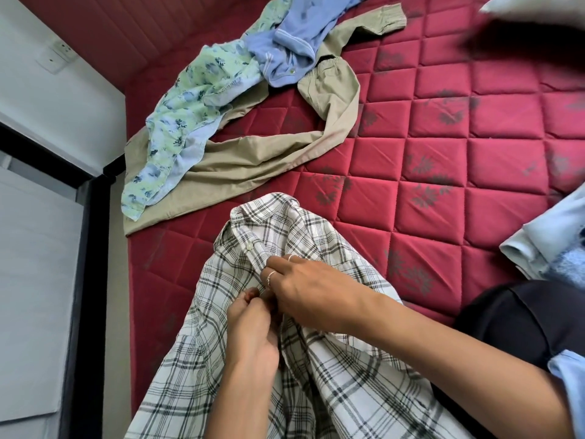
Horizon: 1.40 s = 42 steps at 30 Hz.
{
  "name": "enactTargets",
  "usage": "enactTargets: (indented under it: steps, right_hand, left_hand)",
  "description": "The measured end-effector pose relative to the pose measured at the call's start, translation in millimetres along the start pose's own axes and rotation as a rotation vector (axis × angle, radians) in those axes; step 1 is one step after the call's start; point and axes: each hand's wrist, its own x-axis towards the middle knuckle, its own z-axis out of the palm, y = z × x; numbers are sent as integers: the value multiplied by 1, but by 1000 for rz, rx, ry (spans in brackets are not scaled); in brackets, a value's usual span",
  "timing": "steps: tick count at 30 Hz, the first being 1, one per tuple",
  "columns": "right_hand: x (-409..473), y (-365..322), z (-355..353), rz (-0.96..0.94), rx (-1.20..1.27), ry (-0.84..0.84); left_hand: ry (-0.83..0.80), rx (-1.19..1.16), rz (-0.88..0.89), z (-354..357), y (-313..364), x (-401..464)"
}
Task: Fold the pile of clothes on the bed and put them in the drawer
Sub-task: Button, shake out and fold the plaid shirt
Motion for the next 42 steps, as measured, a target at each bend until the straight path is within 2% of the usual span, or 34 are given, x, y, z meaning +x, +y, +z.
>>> enactTargets:
  steps: [4, 8, 12, 14, 19, 21, 24, 30, 35, 39, 42]
  right_hand:
    - [2, -4, 3, 185, 202, 100]
    - [5, 1, -1, 439, 474, 59]
    - [3, 4, -5, 433, 487, 2]
    - [4, 6, -3, 471, 554, -51]
    - [5, 15, -3, 671, 1194, -162]
    - [5, 17, -2, 677, 1248, -167]
    - [6, 18, 0, 697, 1117, -134]
    - [-7, -1, -2, 686, 643, -86]
    - [-20, -27, 6, 573, 375, -3]
    - [-30, -41, 12, 516, 288, 83]
    - [-37, -39, 13, 571, 317, 100]
  left_hand:
    - [-10, 83, 113, -4, -3, 2]
    - [51, 402, 446, -7, -7, 9]
    - [59, 634, 650, -11, -2, 3]
    - [54, 691, 710, -14, -1, -1]
    - [13, 722, 751, -17, 2, -4]
    - [-8, 726, 751, -17, 2, -2]
    - [-43, 781, 720, -18, 3, 5]
    - [-111, 769, 672, -20, 5, 8]
    - [-136, 821, 625, -25, 14, 19]
    - [-176, 816, 636, -37, 18, 16]
    - [-210, 778, 658, -42, 12, 10]
